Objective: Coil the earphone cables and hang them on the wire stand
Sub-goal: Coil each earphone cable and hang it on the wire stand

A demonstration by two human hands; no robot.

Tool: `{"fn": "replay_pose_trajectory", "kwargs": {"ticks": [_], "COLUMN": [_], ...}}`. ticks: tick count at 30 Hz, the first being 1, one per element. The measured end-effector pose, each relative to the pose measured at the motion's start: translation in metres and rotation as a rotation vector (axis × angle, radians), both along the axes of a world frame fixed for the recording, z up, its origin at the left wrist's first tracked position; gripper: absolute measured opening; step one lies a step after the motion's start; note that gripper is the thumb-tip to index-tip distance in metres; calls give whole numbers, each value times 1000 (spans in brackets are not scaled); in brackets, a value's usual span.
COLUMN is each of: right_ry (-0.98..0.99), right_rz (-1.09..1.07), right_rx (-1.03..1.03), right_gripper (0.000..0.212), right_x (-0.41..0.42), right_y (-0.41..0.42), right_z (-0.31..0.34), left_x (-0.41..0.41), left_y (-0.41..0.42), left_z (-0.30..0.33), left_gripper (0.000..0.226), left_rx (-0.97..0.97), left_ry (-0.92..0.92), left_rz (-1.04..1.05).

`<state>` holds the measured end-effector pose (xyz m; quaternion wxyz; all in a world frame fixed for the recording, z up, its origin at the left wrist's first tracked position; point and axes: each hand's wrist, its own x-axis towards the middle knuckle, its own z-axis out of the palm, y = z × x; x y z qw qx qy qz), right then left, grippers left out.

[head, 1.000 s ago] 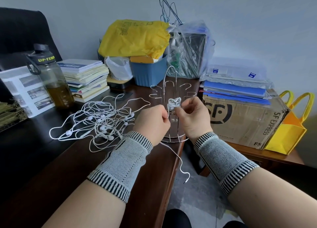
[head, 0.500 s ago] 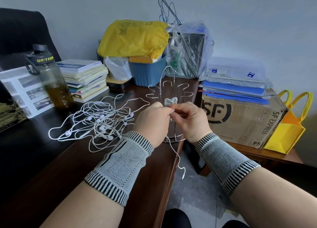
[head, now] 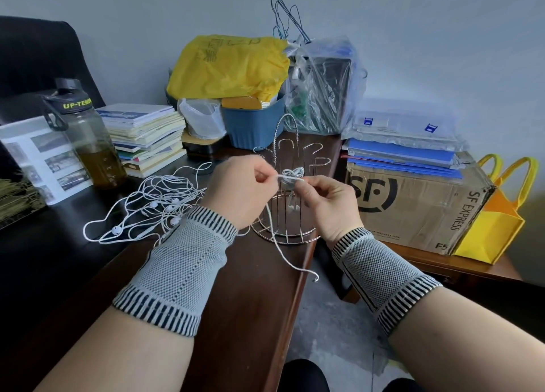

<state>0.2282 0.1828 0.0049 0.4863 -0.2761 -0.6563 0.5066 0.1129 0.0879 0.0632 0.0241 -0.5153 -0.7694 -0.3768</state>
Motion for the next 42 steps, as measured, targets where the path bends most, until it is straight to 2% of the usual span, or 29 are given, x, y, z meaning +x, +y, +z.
{"fn": "replay_pose_trajectory", "kwargs": {"ticks": [2, 6, 11, 20, 25, 29, 31, 33, 39, 42], "right_ry": [36, 103, 34, -64, -37, 78, 81, 17, -193, -244], "right_rz": [4, 37, -42, -42, -43, 8, 15, 3, 59, -6], "right_rx": [-106, -295, -311, -412, -419, -443, -378, -198, 271, 333], "right_gripper": [19, 23, 32, 35, 29, 18, 16, 19, 40, 37], "right_x": [-4, -7, -12, -15, -15, -10, -6, -3, 3, 2], "right_y": [0, 0, 5, 11, 12, 10, 9, 9, 3, 4], "right_z": [1, 9, 13, 20, 15, 13, 7, 0, -13, -15], "left_x": [3, 3, 5, 0, 3, 6, 7, 9, 12, 14], "left_y": [11, 31, 39, 29, 24, 21, 20, 18, 15, 14], "left_z": [-1, -9, -10, -12, -25, -28, -28, -28, -33, -34], "left_gripper": [13, 38, 48, 42, 32, 24, 16, 4, 20, 28], "left_rx": [83, 135, 45, -164, -147, -127, -122, -135, -157, -149], "left_ry": [-73, -193, -126, -2, -116, -133, -138, -117, 22, 103], "left_rz": [63, 211, 262, 164, 84, 51, 18, -4, -32, -54]}}
